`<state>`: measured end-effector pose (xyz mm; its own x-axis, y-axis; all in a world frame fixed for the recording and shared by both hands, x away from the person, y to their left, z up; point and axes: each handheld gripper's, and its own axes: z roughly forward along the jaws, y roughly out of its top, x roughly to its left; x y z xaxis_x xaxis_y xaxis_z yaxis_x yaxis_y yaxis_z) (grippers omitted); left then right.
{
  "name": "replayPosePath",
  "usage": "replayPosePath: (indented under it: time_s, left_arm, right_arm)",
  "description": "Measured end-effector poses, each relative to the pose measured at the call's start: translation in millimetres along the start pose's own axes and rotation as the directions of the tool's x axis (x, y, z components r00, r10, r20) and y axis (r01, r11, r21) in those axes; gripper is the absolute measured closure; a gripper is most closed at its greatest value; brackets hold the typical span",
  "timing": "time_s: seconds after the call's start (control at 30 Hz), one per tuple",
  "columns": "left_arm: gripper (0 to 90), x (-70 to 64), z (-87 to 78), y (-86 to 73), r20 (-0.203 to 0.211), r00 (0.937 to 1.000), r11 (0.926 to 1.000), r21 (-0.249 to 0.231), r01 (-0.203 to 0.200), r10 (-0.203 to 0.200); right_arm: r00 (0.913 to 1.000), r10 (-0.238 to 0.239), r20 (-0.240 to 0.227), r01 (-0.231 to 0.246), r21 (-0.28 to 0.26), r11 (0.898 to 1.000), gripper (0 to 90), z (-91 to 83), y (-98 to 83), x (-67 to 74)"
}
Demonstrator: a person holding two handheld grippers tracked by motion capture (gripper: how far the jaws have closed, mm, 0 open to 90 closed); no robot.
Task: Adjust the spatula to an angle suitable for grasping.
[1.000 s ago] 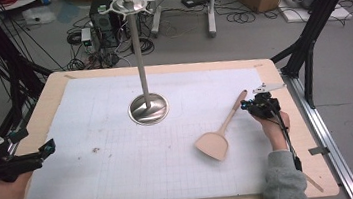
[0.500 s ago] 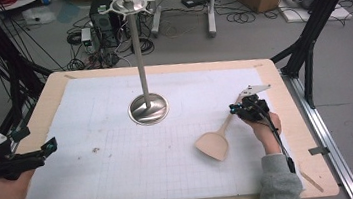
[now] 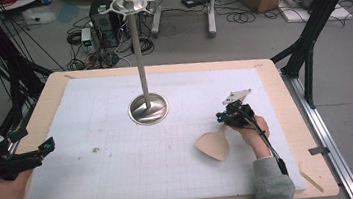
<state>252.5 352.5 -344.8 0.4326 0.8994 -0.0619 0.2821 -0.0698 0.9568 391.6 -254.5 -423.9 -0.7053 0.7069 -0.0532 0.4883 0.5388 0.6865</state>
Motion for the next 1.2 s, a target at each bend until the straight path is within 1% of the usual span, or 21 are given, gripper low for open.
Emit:
replayPosePath:
  time_s: [0.1,0.27,0.3,0.47,0.53,0.57,0.77,0.87,0.97,1.1,1.2]
  left_arm:
    - [1.7,2.0,-2.4,0.6,-0.006,1.0,1.0,-0.006,0.004,-0.004]
    - [1.7,5.8,-6.8,0.8,-0.015,0.9997,0.9997,-0.02,0.016,-0.017]
    - [1.7,5.9,-6.7,0.7,-0.015,0.9997,0.9997,-0.02,0.017,-0.018]
    - [1.7,5.4,-4.7,0.0,-0.009,0.9999,0.9998,-0.01,0.014,-0.014]
    - [1.7,5.0,-3.7,-0.4,-0.008,0.9998,0.9999,-0.005,0.015,-0.015]
    - [1.7,5.1,-3.3,-0.6,-0.006,0.9999,0.9999,-0.005,0.015,-0.015]
    - [1.7,5.3,-2.4,-1.1,-0.01,0.9998,0.9999,-0.007,0.015,-0.015]
    - [1.7,4.9,-1.5,-0.7,-0.009,0.9999,0.9999,-0.006,0.013,-0.013]
    - [1.7,4.6,0.0,-0.8,-0.007,0.9999,0.9999,-0.006,0.016,-0.016]
    - [1.7,4.8,3.8,-1.1,0.005,0.9998,0.9998,0.005,0.02,-0.02]
    - [1.7,4.6,7.2,-1.3,0.021,0.9997,0.9997,0.018,0.015,-0.016]
  right_arm:
    - [0.9999,-0.007,-0.012,0.008,0.017,1.0,90.0,7.2,0.9,4.0]
    - [0.9996,-0.009,-0.027,0.009,0.018,1.0,90.0,9.8,2.7,7.8]
    - [0.9992,-0.016,-0.036,0.016,0.017,1.0,90.0,10.8,3.4,9.5]
    - [0.9984,-0.025,-0.052,0.026,0.026,0.999,90.0,13.7,3.7,12.3]
    - [0.9986,-0.031,-0.043,0.033,0.046,0.998,90.0,15.0,3.6,14.0]
    - [0.9983,-0.035,-0.048,0.037,0.055,0.998,90.0,15.8,3.4,14.9]
    - [0.9962,-0.052,-0.07,0.056,0.063,0.996,90.0,14.3,2.3,19.0]
    - [0.9964,-0.041,-0.074,0.046,0.06,0.997,90.0,13.0,-0.2,19.6]
    - [0.9962,-0.043,-0.076,0.048,0.057,0.997,90.0,12.5,-1.3,20.1]
    - [0.9959,-0.048,-0.077,0.054,0.074,0.996,90.0,10.3,-1.8,22.8]
    - [0.9955,-0.053,-0.079,0.059,0.073,0.996,90.0,8.7,-2.9,23.7]
